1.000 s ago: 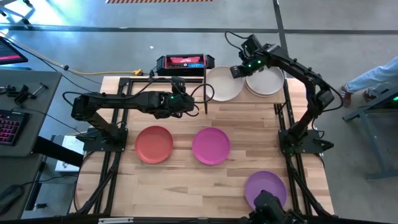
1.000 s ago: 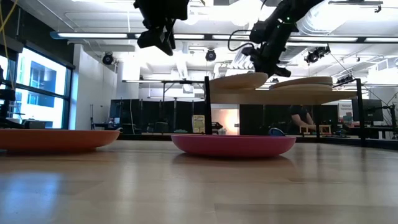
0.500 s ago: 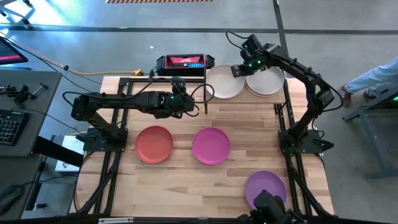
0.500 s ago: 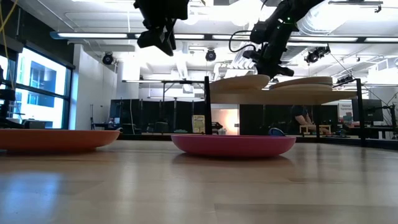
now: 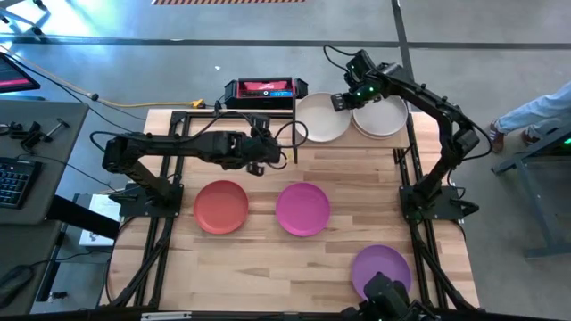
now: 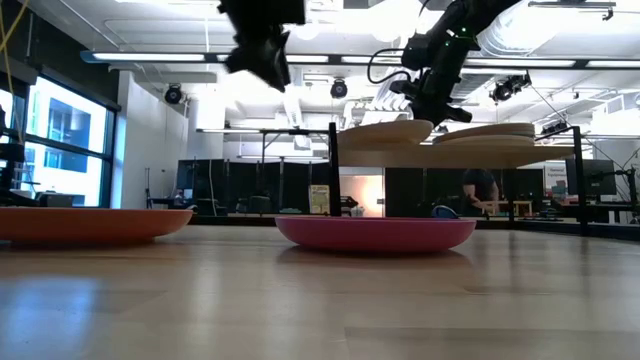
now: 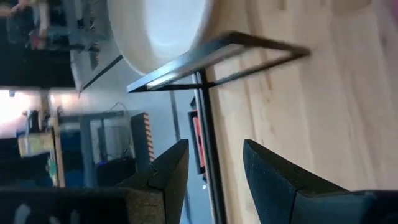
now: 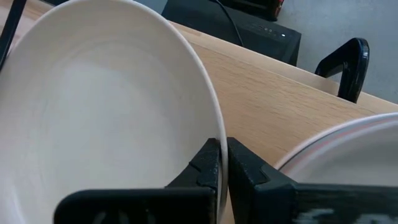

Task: Place and stack plates onto a shelf
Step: Put the cream plate on the shelf

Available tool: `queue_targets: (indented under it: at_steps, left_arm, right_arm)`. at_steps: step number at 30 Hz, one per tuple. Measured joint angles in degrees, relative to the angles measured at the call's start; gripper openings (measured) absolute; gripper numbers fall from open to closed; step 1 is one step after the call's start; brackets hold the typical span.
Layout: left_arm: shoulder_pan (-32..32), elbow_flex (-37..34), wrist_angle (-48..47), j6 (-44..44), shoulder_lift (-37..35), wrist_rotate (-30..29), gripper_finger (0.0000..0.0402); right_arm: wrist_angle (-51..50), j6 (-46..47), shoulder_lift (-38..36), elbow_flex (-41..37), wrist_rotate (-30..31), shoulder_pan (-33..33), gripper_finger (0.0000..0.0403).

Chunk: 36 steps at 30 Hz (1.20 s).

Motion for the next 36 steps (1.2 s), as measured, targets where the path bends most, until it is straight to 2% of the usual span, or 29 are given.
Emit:
queue_targets:
  at_steps: [4,9,12,23,36]
  left_arm:
    - [0.5,0.1,11.2,-7.9,-0.1,-5.1,0.0143]
    - [0.5,0.1,21.0,-10.0,0.0,-4.9,0.0143]
    - [0.5,0.1,23.5,-10.0,0.0,-2.8,0.0143]
    - [0.5,0.1,24.6,-10.0,0.0,3.5,0.0143]
    - [0.5,0.1,24.6,-10.0,0.0,3.7,0.0143]
  right_arm:
    - [0.0,0.0,0.0,0.0,0.0,0.0,0.0001]
    - [0.0,0.2,0.0,0.0,0.0,0.0,0.0001]
    - [0.3,0.1,0.0,0.0,0.0,0.0,0.0001]
    - [0.4,0.2,0.0,0.0,0.0,0.0,0.0001]
    - [0.7,3.9,0.0,0.0,-1.2,-0.2,0.0008]
